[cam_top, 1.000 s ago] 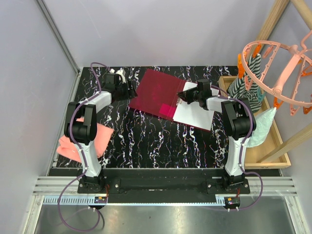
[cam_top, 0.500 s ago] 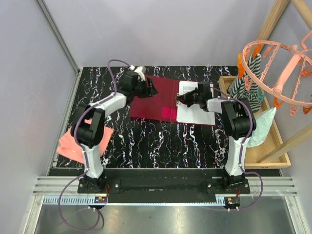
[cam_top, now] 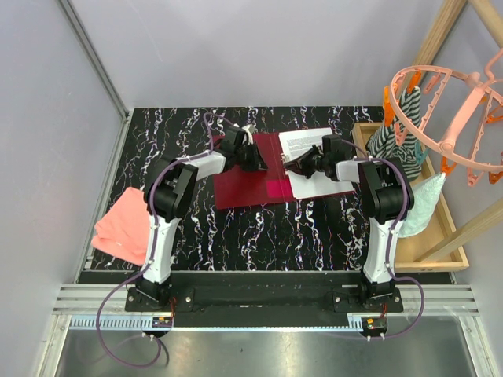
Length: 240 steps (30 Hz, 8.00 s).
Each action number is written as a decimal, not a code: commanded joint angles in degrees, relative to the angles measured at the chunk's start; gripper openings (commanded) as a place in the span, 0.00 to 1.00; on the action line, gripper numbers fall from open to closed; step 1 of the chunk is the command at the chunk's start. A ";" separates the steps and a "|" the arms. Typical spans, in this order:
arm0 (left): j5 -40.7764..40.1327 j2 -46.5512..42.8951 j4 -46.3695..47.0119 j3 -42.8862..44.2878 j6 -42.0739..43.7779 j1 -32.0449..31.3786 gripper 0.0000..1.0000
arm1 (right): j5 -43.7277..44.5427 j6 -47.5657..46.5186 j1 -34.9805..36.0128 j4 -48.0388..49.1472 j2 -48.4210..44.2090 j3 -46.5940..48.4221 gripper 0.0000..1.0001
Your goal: Put the files into the folder
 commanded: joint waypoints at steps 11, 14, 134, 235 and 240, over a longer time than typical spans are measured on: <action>5.64 1.68 4.68 -5.14 -6.26 3.74 0.00 | 14.67 -25.95 -2.79 -31.60 1.76 7.73 0.00; 4.69 1.59 3.38 -4.71 -5.56 3.83 0.00 | 15.99 -27.89 -2.79 -33.64 2.82 8.26 0.00; -9.47 -4.91 -1.12 -9.10 -0.38 -10.41 0.00 | 10.72 -17.43 8.55 -2.53 -9.04 -23.47 0.24; -36.98 -32.70 -59.39 11.54 13.34 -10.30 0.26 | 31.81 -41.08 18.05 -31.97 -51.66 -18.28 1.00; -23.92 -25.84 -42.15 10.17 9.75 -14.62 0.51 | 30.84 -38.26 12.51 -34.16 -57.81 -22.59 1.00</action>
